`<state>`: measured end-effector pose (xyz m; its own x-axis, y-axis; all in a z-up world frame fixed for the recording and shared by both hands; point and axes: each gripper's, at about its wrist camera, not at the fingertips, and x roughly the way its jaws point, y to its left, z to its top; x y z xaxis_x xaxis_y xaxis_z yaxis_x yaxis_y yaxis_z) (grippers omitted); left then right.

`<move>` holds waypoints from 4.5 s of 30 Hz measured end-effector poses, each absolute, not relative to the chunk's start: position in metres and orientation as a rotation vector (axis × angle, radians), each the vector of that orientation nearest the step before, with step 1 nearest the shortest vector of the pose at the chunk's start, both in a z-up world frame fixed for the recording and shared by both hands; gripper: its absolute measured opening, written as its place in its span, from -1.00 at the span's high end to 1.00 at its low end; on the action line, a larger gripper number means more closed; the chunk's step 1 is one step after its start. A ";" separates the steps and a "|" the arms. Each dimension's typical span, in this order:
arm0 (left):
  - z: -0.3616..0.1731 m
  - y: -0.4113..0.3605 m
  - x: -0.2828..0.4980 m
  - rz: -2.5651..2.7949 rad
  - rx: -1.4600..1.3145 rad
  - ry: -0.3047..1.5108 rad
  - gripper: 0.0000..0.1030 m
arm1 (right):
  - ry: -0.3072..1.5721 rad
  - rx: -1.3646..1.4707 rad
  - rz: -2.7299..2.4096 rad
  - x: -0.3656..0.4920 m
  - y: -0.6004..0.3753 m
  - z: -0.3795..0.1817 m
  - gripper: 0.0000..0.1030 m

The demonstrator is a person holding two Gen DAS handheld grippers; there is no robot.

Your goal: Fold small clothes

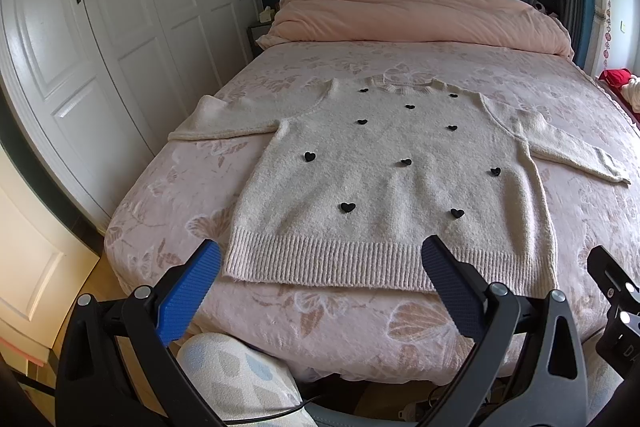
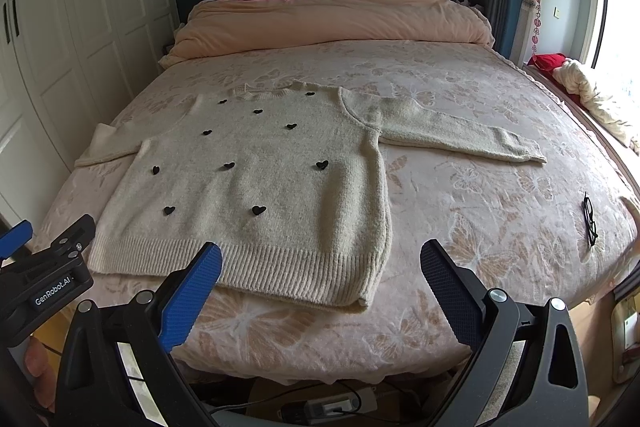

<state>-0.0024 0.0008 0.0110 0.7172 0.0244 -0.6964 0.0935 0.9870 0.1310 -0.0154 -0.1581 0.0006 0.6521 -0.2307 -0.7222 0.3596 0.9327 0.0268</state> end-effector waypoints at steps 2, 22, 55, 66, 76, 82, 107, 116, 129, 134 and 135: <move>0.010 0.001 -0.004 -0.036 0.160 0.771 -0.91 | 0.792 0.174 -0.337 -0.015 -0.157 0.000 -0.90; 0.008 0.000 -0.005 -0.034 0.163 0.770 -0.91 | 0.796 0.180 -0.327 -0.015 -0.157 -0.003 -0.90; -0.044 -0.062 0.059 -0.151 0.052 0.826 -0.91 | 0.651 0.693 -0.535 0.019 -0.525 -0.111 -0.74; -0.094 -0.117 0.104 -0.176 0.103 0.903 -0.91 | 0.544 0.974 -0.565 0.062 -0.660 -0.183 0.36; -0.100 -0.085 0.127 -0.179 0.015 0.909 -0.91 | 0.288 0.817 -0.096 0.184 -0.553 -0.032 0.76; -0.083 -0.045 0.141 -0.170 -0.078 0.889 -0.91 | 0.436 0.586 0.382 0.329 -0.338 0.021 0.54; -0.141 -0.048 0.390 -0.147 -0.373 1.019 0.58 | 0.772 0.385 -0.131 0.276 -0.387 -0.131 0.81; -0.150 -0.054 0.379 -0.155 -0.317 0.966 0.52 | 0.833 0.523 -0.195 0.254 -0.425 -0.167 0.73; -0.109 0.261 0.381 0.357 -0.667 0.770 -0.67 | 0.810 0.343 -0.100 0.171 -0.300 -0.100 -0.08; -0.142 0.343 0.418 0.454 -0.765 0.831 -0.67 | 0.881 0.359 -0.051 0.167 -0.254 -0.103 -0.08; -0.140 0.341 0.425 0.451 -0.708 0.828 -0.62 | 0.890 0.359 -0.052 0.168 -0.249 -0.103 -0.09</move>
<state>0.4249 0.3408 -0.1402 0.6048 0.0927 -0.7909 -0.6142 0.6865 -0.3892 0.1678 -0.2494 -0.1030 0.6319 0.1038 -0.7681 0.1917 0.9393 0.2847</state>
